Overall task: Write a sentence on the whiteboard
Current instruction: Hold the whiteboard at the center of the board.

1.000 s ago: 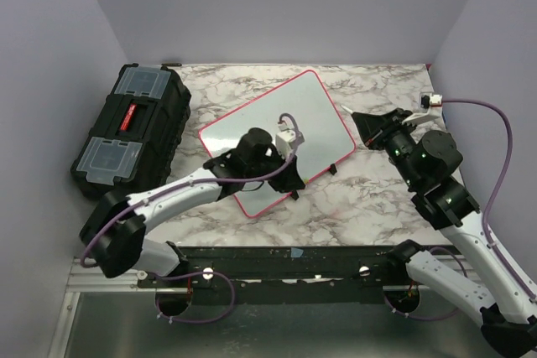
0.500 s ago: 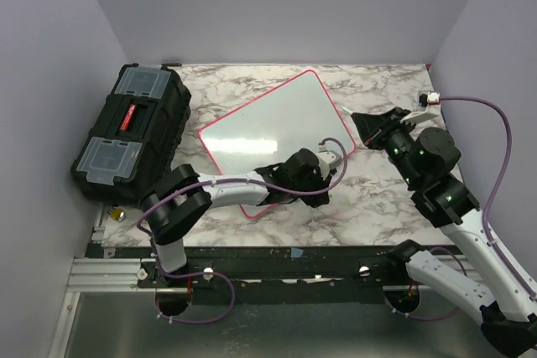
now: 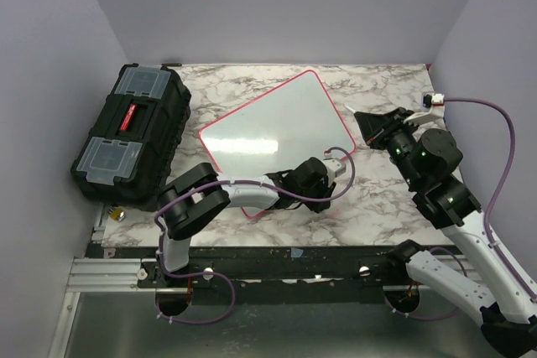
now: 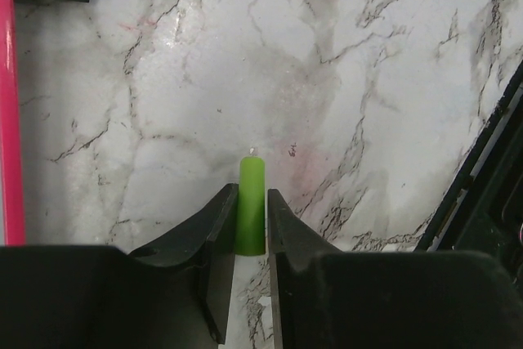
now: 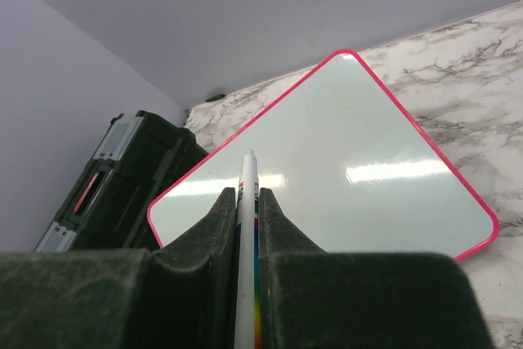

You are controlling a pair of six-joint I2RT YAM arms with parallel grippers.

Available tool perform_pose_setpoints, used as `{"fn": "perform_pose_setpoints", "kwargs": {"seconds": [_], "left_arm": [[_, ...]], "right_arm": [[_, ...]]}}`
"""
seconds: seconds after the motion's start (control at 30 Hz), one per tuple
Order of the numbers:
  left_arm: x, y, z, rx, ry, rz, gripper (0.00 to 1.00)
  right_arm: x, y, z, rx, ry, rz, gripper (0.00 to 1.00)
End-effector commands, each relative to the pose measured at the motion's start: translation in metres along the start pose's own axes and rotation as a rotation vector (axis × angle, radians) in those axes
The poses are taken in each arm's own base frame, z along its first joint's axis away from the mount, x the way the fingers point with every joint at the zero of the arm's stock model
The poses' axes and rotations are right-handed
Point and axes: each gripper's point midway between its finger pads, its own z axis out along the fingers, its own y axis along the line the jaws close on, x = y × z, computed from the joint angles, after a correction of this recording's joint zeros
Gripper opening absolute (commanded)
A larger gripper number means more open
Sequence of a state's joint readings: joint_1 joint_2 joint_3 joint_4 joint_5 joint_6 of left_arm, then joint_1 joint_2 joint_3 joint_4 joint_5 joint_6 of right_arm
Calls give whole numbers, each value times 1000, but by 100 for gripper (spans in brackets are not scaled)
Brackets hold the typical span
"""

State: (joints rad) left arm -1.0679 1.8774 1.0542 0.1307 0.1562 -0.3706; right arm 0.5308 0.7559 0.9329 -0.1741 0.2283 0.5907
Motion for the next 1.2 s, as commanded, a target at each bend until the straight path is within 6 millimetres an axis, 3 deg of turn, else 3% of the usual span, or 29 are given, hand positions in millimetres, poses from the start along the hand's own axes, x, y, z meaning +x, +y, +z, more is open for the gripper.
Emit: {"fn": "perform_pose_setpoints", "kwargs": {"seconds": [0.0,0.33,0.5,0.6,0.8,0.97,1.17], "left_arm": [[-8,-1,9,-22,-22,18,24],[-3,-1,11,-24,3,15,36],[-21,-5,-8,-35,-41,37,47],[-33,-7,-25,-51,-71,56,59],[-65,-16,-73,-63,-153,122,77],[-85,-6,-124,-156,-245,157,97],[-109,14,-199,-205,-320,133,99]], "right_arm": [[-1,-7,-2,36,-11,10,1],[-2,-7,-4,37,-12,9,1],[-3,-6,-5,34,-11,7,1],[-7,-5,-6,31,-20,8,1],[-8,1,-5,12,-14,9,1],[-7,3,-6,-2,-3,10,1],[-5,4,-6,-7,4,8,1]]}}
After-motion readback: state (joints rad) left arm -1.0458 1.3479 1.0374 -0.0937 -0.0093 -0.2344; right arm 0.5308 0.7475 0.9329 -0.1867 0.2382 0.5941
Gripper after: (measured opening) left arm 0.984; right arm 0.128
